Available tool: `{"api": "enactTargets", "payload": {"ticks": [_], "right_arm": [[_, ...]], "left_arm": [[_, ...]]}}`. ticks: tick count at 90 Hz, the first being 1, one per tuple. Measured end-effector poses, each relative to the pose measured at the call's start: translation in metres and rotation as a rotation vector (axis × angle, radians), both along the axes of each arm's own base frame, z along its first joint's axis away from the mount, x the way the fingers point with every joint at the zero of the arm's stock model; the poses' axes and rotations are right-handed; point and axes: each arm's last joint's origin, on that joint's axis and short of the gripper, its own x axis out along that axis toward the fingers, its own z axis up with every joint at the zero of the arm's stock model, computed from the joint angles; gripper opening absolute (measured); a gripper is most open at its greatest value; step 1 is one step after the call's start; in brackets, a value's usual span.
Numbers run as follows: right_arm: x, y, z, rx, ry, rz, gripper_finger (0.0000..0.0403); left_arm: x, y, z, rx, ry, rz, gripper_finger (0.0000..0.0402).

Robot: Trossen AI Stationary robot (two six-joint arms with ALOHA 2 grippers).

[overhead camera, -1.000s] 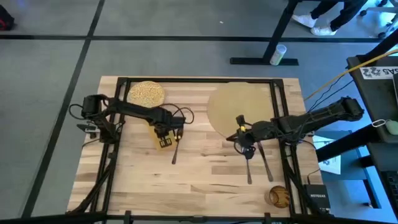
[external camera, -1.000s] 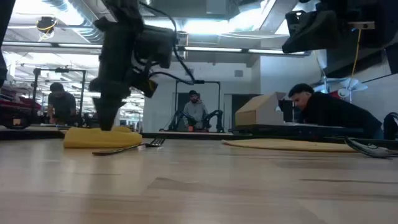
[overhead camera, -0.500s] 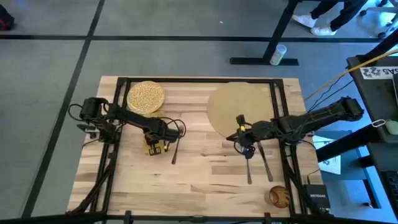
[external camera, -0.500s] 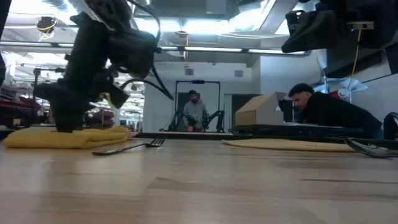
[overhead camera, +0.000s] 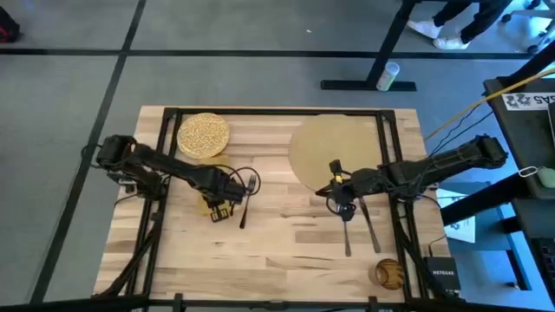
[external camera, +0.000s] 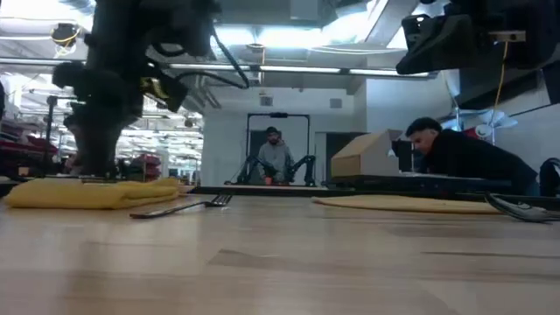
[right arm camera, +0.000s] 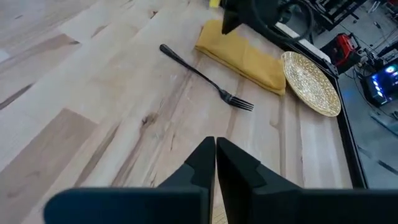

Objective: Set table place
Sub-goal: Fold the yellow napkin, then put the fork on the yellow napkin

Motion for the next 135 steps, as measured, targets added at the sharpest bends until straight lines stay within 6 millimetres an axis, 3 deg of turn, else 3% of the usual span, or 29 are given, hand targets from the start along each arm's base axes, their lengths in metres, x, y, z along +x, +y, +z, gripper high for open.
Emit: {"api": "enactTargets", "payload": {"ticks": [23,42,54,63,77,92,101,113,135], "right_arm": [[0.0,0.0,0.0,0.005,-0.003,0.007,0.0005],[0.001,0.0,0.002,0.009,-0.02,0.008,0.0005],[0.001,0.001,0.002,0.011,-0.024,0.008,0.0005],[0.001,0.001,0.002,0.011,-0.027,0.008,0.0005],[0.003,0.001,0.005,0.018,-0.057,0.007,0.0005],[0.004,0.001,0.006,0.007,-0.075,0.015,0.0005],[0.004,0.001,0.006,0.006,-0.075,0.015,0.0005],[0.004,0.001,0.006,0.004,-0.075,0.016,0.0005],[0.003,0.001,0.006,0.002,-0.065,0.017,0.0005]], "left_arm": [[-0.004,-0.019,-0.017,-0.019,-0.077,0.001,0.0],[-0.018,-0.038,-0.03,-0.033,-0.055,0.009,0.0],[-0.016,-0.054,-0.028,-0.059,-0.118,-0.023,0.0],[-0.002,-0.059,-0.016,-0.095,-0.21,0.018,0.0],[0.028,-0.044,0.003,-0.153,-0.39,0.208,0.0],[0.051,-0.014,0.01,-0.213,-0.551,0.368,0.0002],[0.053,0.009,0.01,-0.218,-0.537,0.515,0.0007],[0.052,0.03,0.01,-0.189,-0.518,0.588,0.0016],[0.051,0.036,0.01,-0.186,-0.511,0.613,0.0038]]}}
